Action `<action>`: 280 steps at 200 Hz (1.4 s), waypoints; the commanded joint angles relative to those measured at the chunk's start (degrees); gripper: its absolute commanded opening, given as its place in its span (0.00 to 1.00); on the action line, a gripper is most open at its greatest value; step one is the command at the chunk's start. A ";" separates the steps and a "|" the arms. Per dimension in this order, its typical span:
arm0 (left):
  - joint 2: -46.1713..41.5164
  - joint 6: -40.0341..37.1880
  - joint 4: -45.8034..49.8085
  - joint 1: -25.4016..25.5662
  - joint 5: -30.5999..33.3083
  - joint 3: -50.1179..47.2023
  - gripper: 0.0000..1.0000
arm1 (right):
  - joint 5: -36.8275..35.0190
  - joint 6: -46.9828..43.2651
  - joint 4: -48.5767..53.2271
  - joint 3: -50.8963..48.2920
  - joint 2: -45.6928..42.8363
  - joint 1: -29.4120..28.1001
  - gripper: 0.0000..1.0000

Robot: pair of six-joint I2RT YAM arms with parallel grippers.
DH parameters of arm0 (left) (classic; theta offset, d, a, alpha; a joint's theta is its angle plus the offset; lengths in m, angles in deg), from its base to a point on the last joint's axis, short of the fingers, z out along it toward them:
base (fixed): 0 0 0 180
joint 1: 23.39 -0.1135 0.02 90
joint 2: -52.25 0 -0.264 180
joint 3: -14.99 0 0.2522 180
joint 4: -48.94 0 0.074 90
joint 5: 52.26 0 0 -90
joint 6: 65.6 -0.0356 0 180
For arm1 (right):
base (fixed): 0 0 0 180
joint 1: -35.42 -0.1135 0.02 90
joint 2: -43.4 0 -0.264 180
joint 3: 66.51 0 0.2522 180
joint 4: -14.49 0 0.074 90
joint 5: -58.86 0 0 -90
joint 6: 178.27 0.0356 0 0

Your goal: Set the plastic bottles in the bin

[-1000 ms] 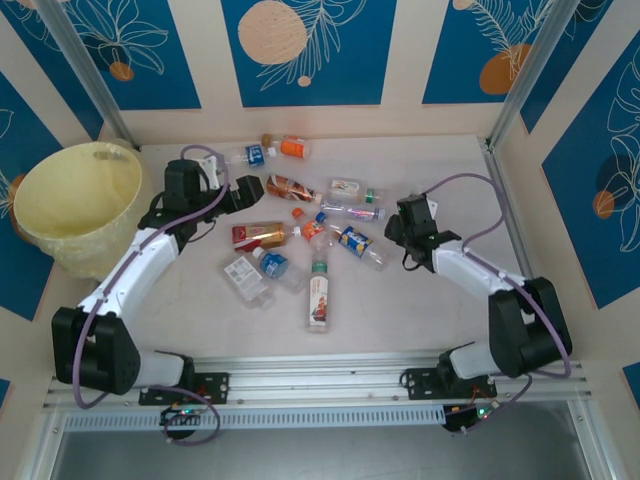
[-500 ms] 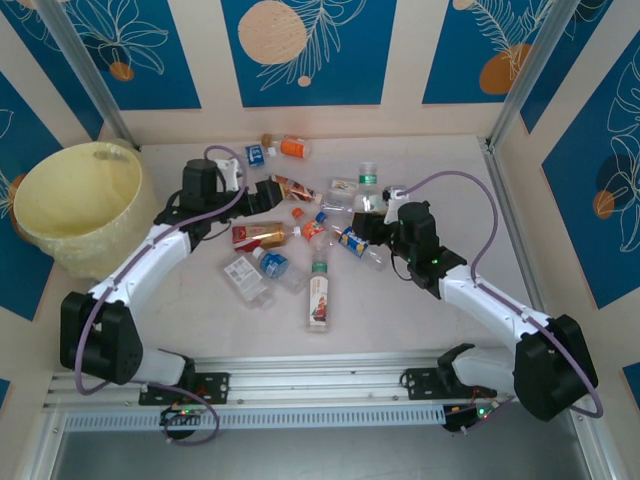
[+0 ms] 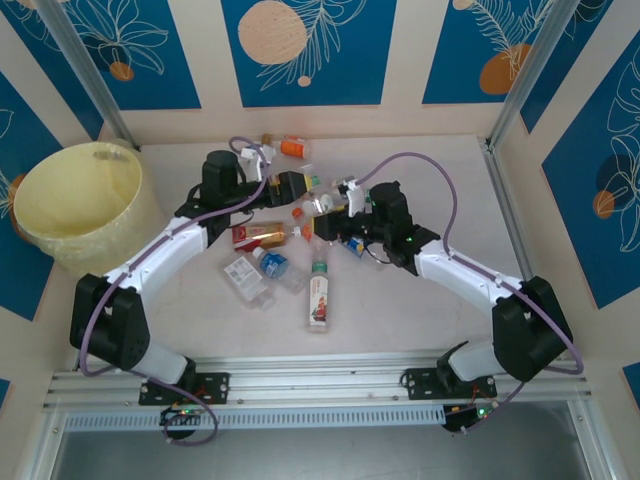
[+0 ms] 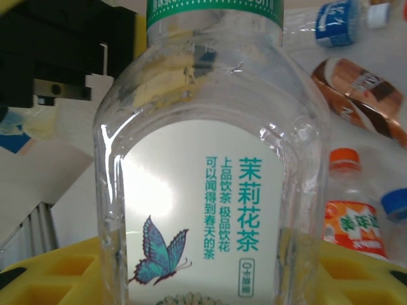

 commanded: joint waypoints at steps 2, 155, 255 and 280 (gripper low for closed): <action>-2.91 -3.48 0.52 0.49 5.49 1.64 1.00 | 6.44 2.77 -0.81 2.98 1.49 -0.56 0.00; 0.05 -7.20 6.59 0.43 7.57 4.96 0.29 | 11.28 1.80 -0.14 7.75 6.44 -4.07 0.08; -3.17 -10.52 11.15 0.10 18.00 3.58 0.00 | 2.09 -2.56 -3.01 0.25 -3.08 -3.20 0.99; -3.81 -10.02 11.03 -0.08 19.70 2.74 0.00 | -4.38 -3.53 -3.50 -2.91 -6.99 -3.11 1.00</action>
